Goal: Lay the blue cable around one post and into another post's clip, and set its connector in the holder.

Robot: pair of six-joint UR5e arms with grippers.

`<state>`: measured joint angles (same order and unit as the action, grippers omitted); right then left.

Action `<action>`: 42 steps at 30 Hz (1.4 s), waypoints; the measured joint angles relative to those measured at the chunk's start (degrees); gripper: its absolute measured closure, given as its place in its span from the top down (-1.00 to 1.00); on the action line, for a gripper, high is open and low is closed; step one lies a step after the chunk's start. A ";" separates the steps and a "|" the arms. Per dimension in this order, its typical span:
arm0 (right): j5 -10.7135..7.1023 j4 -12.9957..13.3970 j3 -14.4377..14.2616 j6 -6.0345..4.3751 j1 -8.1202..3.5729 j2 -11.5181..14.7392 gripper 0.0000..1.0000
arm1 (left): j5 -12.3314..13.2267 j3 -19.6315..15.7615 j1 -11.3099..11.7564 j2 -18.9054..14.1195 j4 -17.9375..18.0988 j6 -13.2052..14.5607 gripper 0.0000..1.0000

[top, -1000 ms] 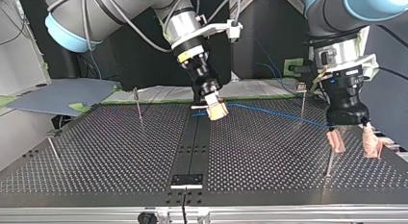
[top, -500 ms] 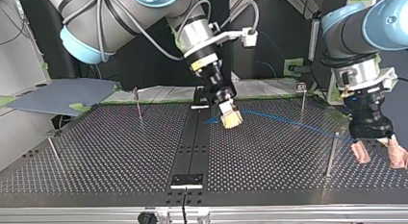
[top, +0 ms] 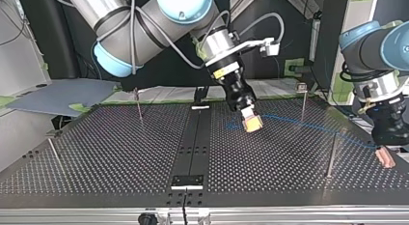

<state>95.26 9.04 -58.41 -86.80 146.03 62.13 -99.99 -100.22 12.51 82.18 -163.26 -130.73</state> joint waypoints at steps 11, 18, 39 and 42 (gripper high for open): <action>0.07 0.38 4.15 -0.74 -0.12 -3.47 -1.00 | 3.32 0.20 2.60 3.58 1.09 1.82 1.00; 0.34 0.46 4.80 -1.10 -1.00 -3.86 -1.00 | 5.61 0.21 2.26 6.95 1.75 4.98 1.00; 8.03 -1.95 4.63 -0.71 -5.85 -6.24 -1.00 | 5.49 -1.30 0.82 11.29 3.62 6.71 1.00; 9.72 -3.16 4.60 -0.71 -6.67 -7.54 -1.00 | 5.41 -1.34 0.65 11.30 3.59 6.92 1.00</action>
<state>104.98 5.88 -53.81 -87.51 139.36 54.59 -94.58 -101.56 13.16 93.47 -159.67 -123.80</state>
